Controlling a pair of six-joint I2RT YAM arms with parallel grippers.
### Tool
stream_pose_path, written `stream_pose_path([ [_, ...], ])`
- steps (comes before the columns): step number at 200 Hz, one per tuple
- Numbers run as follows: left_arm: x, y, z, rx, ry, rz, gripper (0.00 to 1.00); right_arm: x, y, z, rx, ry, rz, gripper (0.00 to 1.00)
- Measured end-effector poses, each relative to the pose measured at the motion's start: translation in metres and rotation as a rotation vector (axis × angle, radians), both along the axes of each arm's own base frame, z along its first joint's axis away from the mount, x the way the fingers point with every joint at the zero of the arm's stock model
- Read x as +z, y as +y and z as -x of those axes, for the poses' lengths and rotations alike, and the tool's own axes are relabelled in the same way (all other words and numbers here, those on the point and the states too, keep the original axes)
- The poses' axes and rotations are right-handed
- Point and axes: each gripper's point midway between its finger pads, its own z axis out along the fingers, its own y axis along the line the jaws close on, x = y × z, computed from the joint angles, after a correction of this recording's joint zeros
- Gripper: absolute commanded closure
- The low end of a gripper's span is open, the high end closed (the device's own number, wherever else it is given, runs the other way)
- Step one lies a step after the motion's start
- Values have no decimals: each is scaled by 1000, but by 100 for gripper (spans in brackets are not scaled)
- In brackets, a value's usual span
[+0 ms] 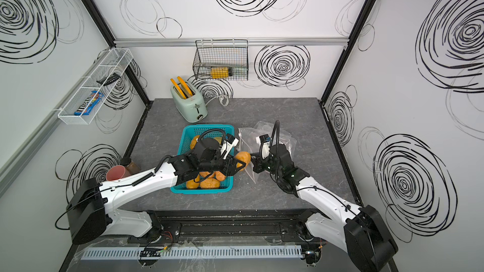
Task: Put the potatoes into a zipper bag and zip it
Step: Place the potato into the zipper food storage bag.
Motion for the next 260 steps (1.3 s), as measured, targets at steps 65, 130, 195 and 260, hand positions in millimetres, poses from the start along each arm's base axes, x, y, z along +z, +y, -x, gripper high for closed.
stream_pose_path([
  [65, -25, 10, -16, 70, 71, -16, 41, 14, 5, 9, 48, -23, -40, 100],
  [130, -41, 4, -15, 71, 106, -41, 39, 12, 16, 19, 105, -8, -44, 100],
  [195, -45, 1, -15, 80, 132, -61, 28, 15, 19, 21, 117, -7, -53, 100],
  [260, -36, 9, -17, 97, 162, -83, 14, 28, 27, 15, 95, 73, -118, 100],
])
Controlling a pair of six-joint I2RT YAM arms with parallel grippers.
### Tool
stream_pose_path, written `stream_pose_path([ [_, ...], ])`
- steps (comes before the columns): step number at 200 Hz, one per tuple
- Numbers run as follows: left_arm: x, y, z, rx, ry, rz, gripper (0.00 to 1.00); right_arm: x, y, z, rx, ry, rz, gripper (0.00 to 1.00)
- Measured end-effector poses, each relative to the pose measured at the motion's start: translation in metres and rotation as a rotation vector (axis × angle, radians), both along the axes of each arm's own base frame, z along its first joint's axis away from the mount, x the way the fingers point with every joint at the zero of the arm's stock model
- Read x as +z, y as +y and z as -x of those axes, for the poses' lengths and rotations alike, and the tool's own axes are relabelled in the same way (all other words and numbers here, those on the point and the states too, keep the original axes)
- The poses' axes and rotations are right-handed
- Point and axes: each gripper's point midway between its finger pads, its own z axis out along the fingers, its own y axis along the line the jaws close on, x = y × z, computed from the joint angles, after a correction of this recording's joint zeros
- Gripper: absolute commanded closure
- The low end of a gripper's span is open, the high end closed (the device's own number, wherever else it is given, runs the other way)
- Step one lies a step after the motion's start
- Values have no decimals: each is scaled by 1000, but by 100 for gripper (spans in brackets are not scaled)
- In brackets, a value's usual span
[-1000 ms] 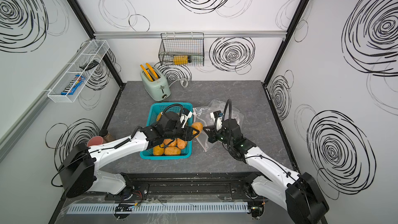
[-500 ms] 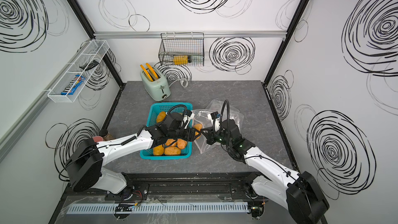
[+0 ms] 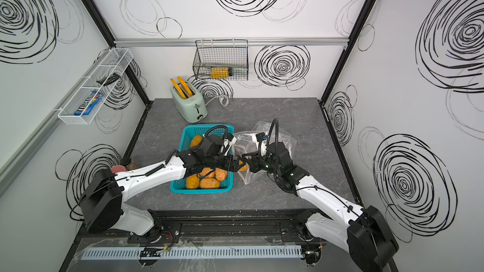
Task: Put the potatoes into a zipper bag and zip it
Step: Place the potato into the zipper food storage bag.
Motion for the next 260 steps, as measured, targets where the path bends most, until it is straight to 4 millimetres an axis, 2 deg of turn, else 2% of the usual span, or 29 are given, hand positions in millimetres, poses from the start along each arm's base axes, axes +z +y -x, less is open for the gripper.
stream_pose_path([
  [30, 14, 15, -3, 22, -13, 4, 12, 0, 2, -3, -4, 92, -34, 100],
  [82, 72, 65, -20, 119, -126, 65, 10, -25, -11, -13, -33, 364, -120, 100],
  [103, 85, 79, -22, 143, -156, 89, 10, -29, -11, -9, -12, 453, -156, 100],
  [122, 83, 86, -17, 143, -153, 93, 10, -22, -10, -6, 15, 505, -211, 100],
  [152, 67, 89, -9, 126, -118, 70, 9, -4, -13, -4, 62, 564, -320, 100],
  [199, 61, 106, -9, 158, -111, 60, 9, 22, -19, -12, 46, 463, -287, 100],
  [233, 56, 112, -5, 160, -112, 46, 9, 22, -32, -30, -65, 331, -130, 100],
  [260, 46, 124, -8, 196, -121, -29, 9, 10, -38, -32, -101, 287, -37, 100],
])
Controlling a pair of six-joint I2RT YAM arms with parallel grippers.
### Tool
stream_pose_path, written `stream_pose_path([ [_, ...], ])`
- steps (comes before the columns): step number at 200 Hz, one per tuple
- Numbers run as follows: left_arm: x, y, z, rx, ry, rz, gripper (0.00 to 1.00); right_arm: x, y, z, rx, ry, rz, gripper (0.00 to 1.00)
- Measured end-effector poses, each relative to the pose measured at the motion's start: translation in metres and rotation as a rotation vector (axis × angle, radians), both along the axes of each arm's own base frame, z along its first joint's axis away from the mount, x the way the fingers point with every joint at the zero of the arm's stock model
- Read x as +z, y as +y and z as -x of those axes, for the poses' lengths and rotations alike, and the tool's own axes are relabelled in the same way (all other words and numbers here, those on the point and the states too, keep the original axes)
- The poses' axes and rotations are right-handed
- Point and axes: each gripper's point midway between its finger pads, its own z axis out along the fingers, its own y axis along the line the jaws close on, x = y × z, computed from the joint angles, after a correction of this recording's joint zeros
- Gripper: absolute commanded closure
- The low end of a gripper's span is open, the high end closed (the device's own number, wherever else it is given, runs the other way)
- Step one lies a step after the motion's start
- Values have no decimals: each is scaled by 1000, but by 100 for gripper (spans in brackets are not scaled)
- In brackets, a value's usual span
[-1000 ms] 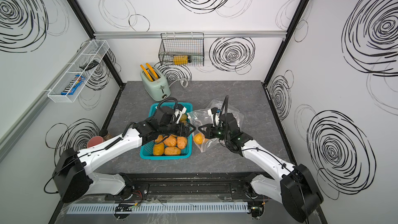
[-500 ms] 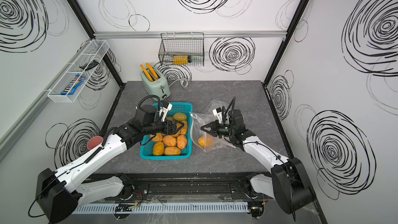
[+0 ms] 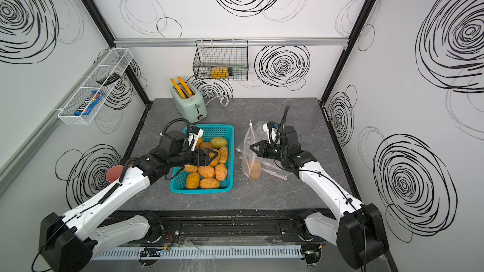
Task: Put the potatoes into a zipper bag and zip it
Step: Place the potato into the zipper food storage bag, then pick up the potato from the basket.
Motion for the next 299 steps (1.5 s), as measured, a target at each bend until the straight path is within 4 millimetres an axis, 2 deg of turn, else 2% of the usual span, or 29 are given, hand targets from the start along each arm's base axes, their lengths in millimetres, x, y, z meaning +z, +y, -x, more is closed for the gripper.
stream_pose_path([
  [23, -12, 12, -6, 51, 6, -75, 9, -8, 0, 2, 1, -15, 54, 100],
  [45, -30, 14, -12, 82, 27, -143, 8, -10, 0, 2, 0, -33, 80, 100],
  [80, -68, 0, -13, 89, 67, -265, 7, -12, 2, 2, 4, -49, 103, 100],
  [101, -83, -12, -14, 83, 63, -309, 7, -12, 3, 3, 8, -55, 111, 100],
  [117, -91, -13, -19, 99, 59, -332, 8, -13, 4, 4, 11, -57, 114, 100],
  [158, -97, -3, -37, 170, 31, -362, 10, -20, 3, 6, 11, -46, 125, 100],
  [204, -112, -7, -46, 179, 34, -375, 15, -22, 2, 6, 13, -50, 137, 100],
  [240, -119, -6, -48, 184, 38, -392, 24, -23, 2, 6, 15, -55, 142, 100],
  [299, -112, -8, -50, 198, 1, -400, 41, -24, 1, 7, 16, -53, 143, 100],
])
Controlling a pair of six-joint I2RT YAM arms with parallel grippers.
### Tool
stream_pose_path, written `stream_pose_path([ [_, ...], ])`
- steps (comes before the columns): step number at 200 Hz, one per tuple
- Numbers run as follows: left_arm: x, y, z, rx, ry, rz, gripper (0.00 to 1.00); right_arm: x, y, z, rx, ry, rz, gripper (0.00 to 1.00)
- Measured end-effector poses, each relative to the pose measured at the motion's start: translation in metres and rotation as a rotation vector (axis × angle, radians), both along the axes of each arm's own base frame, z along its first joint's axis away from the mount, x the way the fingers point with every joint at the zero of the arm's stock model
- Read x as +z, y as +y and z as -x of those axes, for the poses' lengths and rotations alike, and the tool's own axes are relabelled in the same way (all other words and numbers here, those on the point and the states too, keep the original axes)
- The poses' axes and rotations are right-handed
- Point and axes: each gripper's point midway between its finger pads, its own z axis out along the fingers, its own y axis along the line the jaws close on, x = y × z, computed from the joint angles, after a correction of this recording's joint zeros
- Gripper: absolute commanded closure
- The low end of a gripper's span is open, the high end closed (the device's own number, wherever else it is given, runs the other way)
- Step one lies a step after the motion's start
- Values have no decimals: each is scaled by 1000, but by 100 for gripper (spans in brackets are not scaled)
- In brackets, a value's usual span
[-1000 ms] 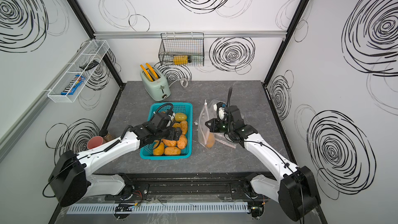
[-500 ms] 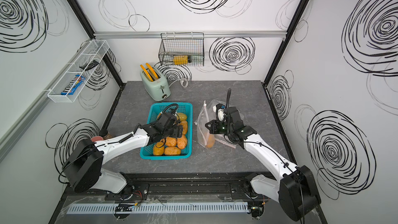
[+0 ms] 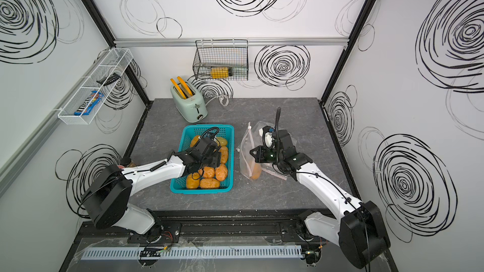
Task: Put the potatoes into a zipper bag and zip it
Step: Pick up the potato from the basket, then place the potato into the zipper food storage bag.
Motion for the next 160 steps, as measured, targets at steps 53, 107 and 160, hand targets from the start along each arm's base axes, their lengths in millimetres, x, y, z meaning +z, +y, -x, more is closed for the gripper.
stream_pose_path([
  [53, 65, -4, 9, -14, -137, 112, 45, 1, -1, 2, 1, -5, -2, 100],
  [107, 134, 1, 34, -61, -241, 270, 45, 3, -1, 2, 3, -12, -5, 100],
  [160, 197, -52, 86, -381, -255, 598, 43, 7, 5, 4, 20, -21, -25, 100],
])
